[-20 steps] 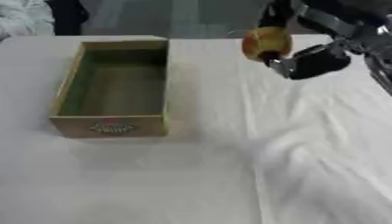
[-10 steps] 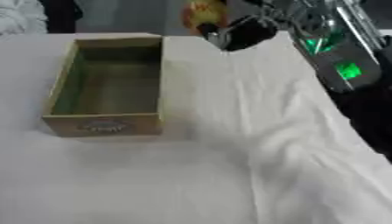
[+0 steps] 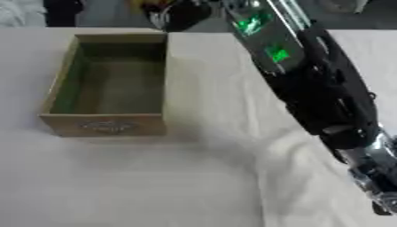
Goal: Pick up objects on the table and place them in the box.
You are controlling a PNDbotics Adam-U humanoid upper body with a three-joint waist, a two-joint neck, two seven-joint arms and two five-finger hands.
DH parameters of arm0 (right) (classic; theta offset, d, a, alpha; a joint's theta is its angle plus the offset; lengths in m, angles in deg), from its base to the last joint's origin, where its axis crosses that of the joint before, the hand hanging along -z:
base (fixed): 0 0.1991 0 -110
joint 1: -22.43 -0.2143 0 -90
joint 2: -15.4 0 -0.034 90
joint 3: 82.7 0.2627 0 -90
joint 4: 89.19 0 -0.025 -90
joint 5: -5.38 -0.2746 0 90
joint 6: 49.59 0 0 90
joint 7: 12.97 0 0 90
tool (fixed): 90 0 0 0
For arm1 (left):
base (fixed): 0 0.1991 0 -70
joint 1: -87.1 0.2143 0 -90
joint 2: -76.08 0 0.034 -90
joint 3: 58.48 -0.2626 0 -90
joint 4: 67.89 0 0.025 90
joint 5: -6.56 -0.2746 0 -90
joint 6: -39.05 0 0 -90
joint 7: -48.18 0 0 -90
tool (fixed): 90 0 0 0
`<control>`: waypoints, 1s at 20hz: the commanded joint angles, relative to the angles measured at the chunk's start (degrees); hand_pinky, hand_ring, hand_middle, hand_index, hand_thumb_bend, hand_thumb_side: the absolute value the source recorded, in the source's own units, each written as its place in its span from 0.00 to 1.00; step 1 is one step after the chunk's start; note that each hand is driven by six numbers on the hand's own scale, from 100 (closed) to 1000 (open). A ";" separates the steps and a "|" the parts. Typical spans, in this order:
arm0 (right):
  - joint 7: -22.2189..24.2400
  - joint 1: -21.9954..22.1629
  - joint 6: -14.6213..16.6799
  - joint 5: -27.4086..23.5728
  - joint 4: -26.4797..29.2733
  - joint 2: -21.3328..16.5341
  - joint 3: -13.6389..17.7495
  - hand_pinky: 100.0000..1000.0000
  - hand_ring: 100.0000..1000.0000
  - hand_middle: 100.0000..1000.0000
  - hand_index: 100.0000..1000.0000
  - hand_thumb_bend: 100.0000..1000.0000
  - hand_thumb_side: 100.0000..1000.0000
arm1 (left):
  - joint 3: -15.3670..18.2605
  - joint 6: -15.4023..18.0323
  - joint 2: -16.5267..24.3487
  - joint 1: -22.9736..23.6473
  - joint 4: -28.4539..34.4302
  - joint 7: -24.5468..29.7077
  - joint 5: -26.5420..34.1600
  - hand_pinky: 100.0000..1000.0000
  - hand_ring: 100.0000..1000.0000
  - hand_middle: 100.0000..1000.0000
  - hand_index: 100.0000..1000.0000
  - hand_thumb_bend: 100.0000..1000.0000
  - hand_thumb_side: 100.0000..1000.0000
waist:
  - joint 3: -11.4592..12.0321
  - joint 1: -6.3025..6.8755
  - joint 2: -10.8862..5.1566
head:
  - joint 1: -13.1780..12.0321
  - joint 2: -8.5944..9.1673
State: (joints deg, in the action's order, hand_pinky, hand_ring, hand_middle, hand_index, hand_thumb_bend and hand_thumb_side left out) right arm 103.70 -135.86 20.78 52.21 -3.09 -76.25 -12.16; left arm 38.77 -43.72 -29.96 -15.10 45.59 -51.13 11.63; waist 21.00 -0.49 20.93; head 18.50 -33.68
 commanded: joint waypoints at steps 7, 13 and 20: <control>-6.60 -2.47 -0.09 7.33 -10.79 10.92 0.13 0.66 0.48 0.37 0.57 0.04 0.00 | -0.43 0.14 0.04 -1.61 1.11 0.57 0.58 0.40 0.45 0.44 0.77 0.00 0.98 | 1.55 -0.34 0.12 | 1.48 1.65; -15.01 -2.27 4.24 21.97 -27.02 17.39 2.20 0.65 0.50 0.38 0.57 0.05 0.00 | -0.37 0.26 -0.23 -1.96 1.11 0.64 0.66 0.40 0.45 0.44 0.77 0.00 0.98 | 2.82 -0.52 0.83 | 1.73 2.21; -18.51 -1.73 10.74 30.11 -36.35 20.44 4.92 0.68 0.59 0.48 0.71 0.11 0.09 | -0.40 0.24 -0.44 -2.31 1.11 0.71 0.78 0.40 0.45 0.44 0.77 0.00 0.98 | 3.28 -0.63 1.17 | 1.58 2.42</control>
State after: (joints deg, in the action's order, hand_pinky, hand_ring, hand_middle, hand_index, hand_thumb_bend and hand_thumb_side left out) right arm 85.56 -136.78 30.55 80.89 -38.60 -56.50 -7.73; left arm 38.44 -43.60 -30.85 -17.04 45.59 -50.65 12.16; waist 24.01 -1.49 23.04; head 20.10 -32.03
